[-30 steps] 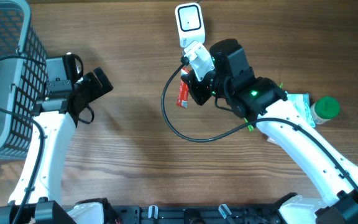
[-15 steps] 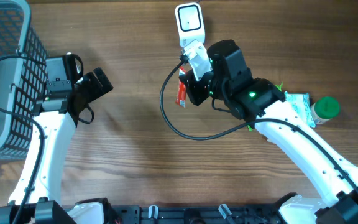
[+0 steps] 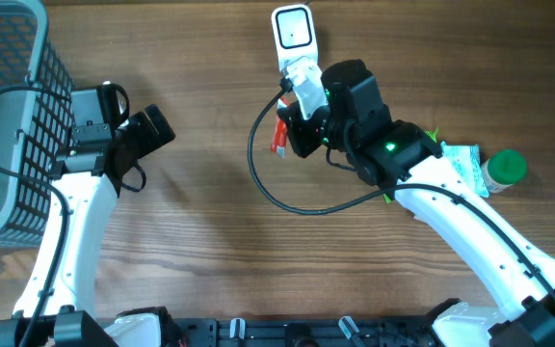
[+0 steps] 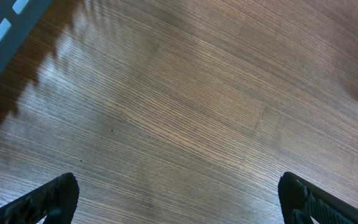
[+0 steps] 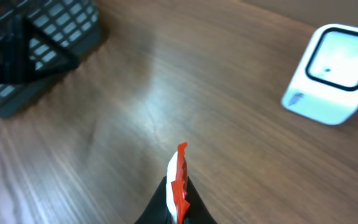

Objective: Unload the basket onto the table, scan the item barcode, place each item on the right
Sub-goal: 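Lift the packet with the right gripper and hold it against the scanner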

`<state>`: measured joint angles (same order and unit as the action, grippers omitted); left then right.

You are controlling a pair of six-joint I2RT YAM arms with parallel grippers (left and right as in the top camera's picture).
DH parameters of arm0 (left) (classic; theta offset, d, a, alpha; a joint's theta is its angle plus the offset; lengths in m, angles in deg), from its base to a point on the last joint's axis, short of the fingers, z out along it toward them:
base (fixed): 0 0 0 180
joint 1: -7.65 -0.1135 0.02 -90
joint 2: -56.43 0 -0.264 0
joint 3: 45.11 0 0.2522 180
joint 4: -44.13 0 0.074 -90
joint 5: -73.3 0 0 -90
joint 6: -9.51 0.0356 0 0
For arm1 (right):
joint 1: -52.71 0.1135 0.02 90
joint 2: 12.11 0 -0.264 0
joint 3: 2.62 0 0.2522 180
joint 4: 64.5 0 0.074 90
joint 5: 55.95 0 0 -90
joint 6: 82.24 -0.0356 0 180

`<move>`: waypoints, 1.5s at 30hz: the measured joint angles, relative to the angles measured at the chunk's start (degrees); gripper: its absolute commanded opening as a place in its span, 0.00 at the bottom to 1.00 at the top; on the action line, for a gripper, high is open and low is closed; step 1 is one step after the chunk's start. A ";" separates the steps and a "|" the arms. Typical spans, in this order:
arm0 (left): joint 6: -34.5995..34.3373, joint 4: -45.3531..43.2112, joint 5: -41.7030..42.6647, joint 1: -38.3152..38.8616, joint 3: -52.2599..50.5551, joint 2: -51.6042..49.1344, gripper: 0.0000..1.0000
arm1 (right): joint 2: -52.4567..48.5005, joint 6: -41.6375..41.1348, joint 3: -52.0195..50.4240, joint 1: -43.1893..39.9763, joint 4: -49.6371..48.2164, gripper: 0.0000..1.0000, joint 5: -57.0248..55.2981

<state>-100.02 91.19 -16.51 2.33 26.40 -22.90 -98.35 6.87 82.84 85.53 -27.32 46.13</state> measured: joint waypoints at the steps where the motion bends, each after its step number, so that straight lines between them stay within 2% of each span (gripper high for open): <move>1: 0.00 0.00 0.00 0.00 0.00 0.00 1.00 | 0.00 0.00 0.02 0.00 -0.07 0.04 -0.74; 5: 0.00 0.00 -0.17 0.00 0.00 0.00 1.00 | 0.00 -0.02 1.84 0.00 0.15 0.04 -3.41; 10: 0.02 0.00 -0.35 0.00 0.00 0.00 1.00 | 0.00 0.02 9.07 -0.33 1.22 0.04 -5.99; 14: 0.17 0.04 -0.35 0.00 0.00 0.00 1.00 | -1.73 0.31 19.76 -1.05 6.14 0.04 -8.55; 19: 0.20 0.07 -0.35 0.00 0.00 0.00 1.00 | -9.68 1.05 39.91 -1.27 13.88 0.04 -14.19; 24: 0.20 0.17 -0.35 0.00 0.00 0.00 1.00 | -16.20 4.66 43.69 -1.25 12.63 0.04 -17.35; 29: 0.20 0.15 -0.35 0.00 0.00 0.00 1.00 | -26.93 10.05 43.69 -0.37 4.15 0.04 -23.82; 35: 0.22 0.17 -0.35 0.00 0.00 0.00 1.00 | -38.38 20.79 43.50 0.52 -11.19 0.05 -34.82; 39: 0.22 0.17 -0.35 0.00 0.00 0.00 1.00 | -42.86 27.19 43.41 0.52 -23.10 0.04 -41.16; 45: 0.22 0.17 -0.35 0.00 0.00 0.00 1.00 | -47.78 35.69 43.43 0.72 -35.39 0.04 -47.65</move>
<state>-99.80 91.37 -16.86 2.33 26.40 -22.90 -146.13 42.57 126.27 86.25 -62.71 -1.52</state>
